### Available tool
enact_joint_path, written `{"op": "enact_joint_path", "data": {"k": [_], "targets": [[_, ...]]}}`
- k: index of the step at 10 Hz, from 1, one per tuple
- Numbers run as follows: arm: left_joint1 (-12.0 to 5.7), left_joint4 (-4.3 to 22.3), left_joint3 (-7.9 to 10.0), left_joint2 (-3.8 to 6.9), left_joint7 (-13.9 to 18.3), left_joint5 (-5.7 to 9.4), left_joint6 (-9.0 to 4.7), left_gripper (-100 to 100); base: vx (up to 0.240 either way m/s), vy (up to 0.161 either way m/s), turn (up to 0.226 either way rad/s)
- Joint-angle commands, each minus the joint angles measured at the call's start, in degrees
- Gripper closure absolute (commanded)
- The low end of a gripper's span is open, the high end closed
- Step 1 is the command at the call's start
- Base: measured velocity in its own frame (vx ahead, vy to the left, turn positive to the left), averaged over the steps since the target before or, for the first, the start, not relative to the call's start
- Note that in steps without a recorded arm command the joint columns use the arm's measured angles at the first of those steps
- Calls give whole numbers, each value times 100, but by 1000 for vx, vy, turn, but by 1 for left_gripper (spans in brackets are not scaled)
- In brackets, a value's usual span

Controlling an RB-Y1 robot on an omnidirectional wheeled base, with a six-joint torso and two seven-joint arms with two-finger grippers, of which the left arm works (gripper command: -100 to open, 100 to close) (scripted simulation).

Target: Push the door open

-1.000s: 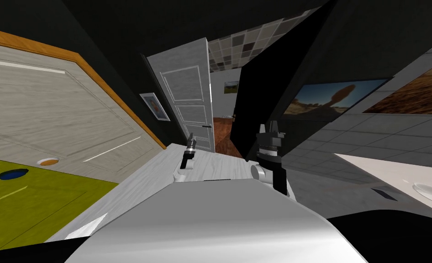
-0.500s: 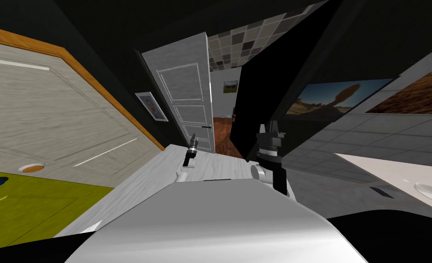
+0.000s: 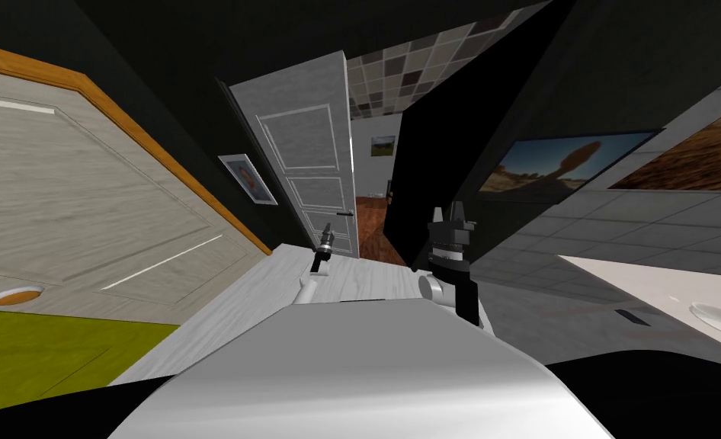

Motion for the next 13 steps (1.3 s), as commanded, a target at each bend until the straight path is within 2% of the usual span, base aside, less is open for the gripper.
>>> {"op": "enact_joint_path", "data": {"k": [1,2,3,5,6,11,12,13], "targets": [[-172,286,-30,1,30,22,55,-100,94,69,-64],[-303,510,-41,-4,45,36,67,-100,94,70,-49],[-303,583,-41,-4,45,36,67,-100,59,50,-14],[-564,963,-62,-13,73,64,92,-100,52,43,-45],[-564,1020,-62,-13,73,64,92,-100,50,39,-21],[-1149,2000,-110,-49,138,126,146,-100,80,54,-42],[-1149,2000,-110,-49,138,126,146,-100,51,42,-17],[-1250,2170,-118,-58,149,137,156,-100,43,34,-24]]}}
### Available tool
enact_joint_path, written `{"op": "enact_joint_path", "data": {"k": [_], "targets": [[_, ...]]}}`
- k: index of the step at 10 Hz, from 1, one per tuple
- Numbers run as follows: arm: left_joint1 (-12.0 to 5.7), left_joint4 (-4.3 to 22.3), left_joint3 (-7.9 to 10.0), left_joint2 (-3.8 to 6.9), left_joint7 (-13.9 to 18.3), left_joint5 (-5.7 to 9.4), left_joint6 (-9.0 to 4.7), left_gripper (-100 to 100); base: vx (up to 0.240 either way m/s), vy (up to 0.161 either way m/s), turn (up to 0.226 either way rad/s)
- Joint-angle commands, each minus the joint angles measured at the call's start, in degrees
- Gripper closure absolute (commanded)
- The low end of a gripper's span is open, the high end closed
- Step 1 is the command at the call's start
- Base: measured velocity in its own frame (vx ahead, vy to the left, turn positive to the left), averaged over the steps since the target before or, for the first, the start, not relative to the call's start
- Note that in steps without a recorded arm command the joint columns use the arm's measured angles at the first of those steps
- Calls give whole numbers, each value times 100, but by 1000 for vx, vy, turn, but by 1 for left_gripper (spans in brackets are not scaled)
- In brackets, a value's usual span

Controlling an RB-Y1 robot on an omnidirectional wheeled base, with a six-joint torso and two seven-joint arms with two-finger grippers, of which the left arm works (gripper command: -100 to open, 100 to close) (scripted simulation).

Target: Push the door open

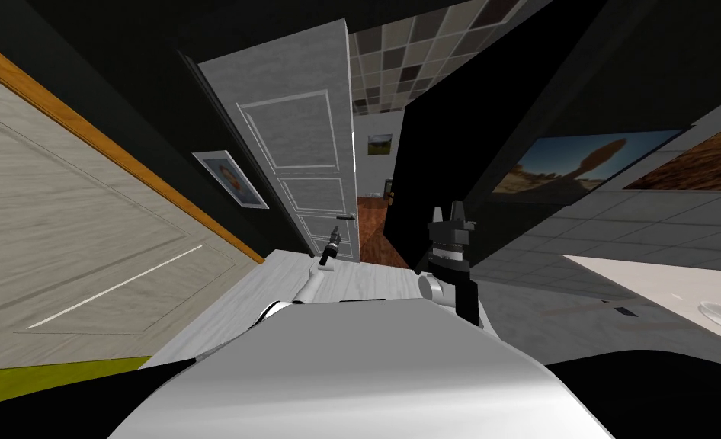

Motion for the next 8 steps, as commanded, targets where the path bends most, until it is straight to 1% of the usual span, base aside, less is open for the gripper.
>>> {"op": "enact_joint_path", "data": {"k": [1,2,5,8], "targets": [[-173,286,-11,-4,25,19,-3,-100,60,39,-46],[-271,459,-19,-13,36,30,6,-100,67,53,-41],[-514,866,-39,-40,63,56,29,-100,70,52,-33],[-695,1168,-54,-64,83,75,46,-100,56,33,-26]]}}
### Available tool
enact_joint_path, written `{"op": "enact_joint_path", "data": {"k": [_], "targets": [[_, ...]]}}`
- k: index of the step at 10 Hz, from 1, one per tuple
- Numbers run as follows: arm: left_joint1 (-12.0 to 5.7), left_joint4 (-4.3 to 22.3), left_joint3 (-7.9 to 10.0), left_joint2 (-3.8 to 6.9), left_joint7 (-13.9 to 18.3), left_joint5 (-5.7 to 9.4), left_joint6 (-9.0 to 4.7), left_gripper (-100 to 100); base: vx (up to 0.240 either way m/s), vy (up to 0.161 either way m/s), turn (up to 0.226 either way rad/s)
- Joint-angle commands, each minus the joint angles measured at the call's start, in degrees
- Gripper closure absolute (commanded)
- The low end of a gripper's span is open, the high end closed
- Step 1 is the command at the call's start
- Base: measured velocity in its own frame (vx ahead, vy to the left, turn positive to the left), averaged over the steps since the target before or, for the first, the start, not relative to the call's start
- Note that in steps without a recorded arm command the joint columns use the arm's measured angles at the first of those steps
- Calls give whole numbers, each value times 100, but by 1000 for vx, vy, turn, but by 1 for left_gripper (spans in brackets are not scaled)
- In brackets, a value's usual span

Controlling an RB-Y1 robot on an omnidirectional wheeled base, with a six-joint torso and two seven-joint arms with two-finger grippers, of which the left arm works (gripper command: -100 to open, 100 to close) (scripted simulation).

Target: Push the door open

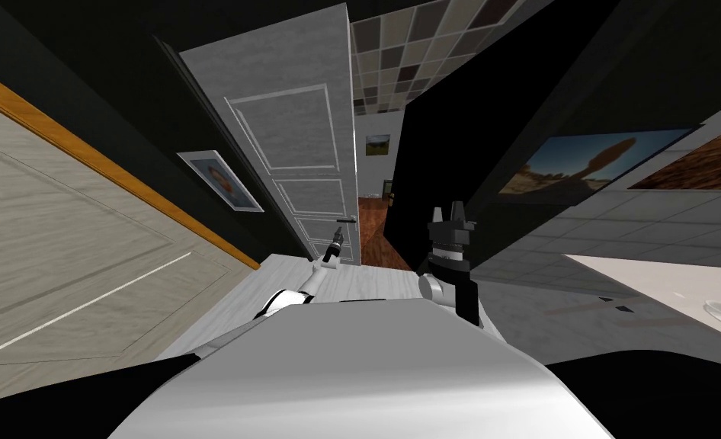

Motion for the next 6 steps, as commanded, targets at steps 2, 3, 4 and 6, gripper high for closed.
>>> {"op": "enact_joint_path", "data": {"k": [2,3,4,6], "targets": [[-220,387,-7,-30,22,22,-25,-100,50,37,-25],[-171,303,-7,-12,25,18,-33,-100,23,16,-8],[-176,321,6,17,23,23,-36,-100,101,-6,-26],[-175,331,22,36,17,27,-44,-100,173,-30,-18]]}}
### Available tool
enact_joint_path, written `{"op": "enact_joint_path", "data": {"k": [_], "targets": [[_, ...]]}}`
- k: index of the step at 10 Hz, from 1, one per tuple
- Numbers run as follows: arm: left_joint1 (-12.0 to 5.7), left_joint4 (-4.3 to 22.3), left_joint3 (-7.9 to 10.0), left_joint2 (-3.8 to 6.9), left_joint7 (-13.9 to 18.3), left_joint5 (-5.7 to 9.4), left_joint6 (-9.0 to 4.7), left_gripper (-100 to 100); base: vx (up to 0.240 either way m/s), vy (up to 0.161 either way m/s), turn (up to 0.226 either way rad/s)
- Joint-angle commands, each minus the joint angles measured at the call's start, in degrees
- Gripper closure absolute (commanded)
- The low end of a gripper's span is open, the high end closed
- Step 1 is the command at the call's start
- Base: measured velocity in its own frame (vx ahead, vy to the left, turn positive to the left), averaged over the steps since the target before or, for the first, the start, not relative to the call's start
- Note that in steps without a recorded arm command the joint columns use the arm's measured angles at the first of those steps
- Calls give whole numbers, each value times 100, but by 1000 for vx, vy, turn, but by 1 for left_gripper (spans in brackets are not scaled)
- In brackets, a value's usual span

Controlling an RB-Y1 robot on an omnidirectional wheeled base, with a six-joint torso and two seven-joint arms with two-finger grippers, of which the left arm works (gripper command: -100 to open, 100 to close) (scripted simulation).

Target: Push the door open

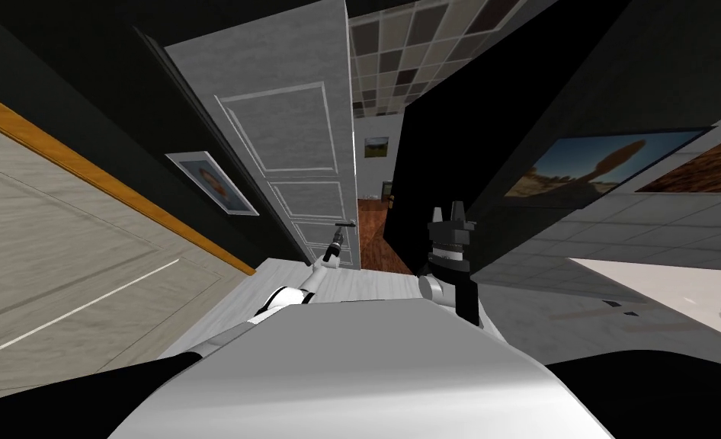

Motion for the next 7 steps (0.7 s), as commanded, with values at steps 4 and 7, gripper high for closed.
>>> {"op": "enact_joint_path", "data": {"k": [4,7], "targets": [[-5,49,52,18,-14,16,-35,-100,207,-42,-24],[-4,62,67,2,-19,21,-44,-100,159,-17,-17]]}}
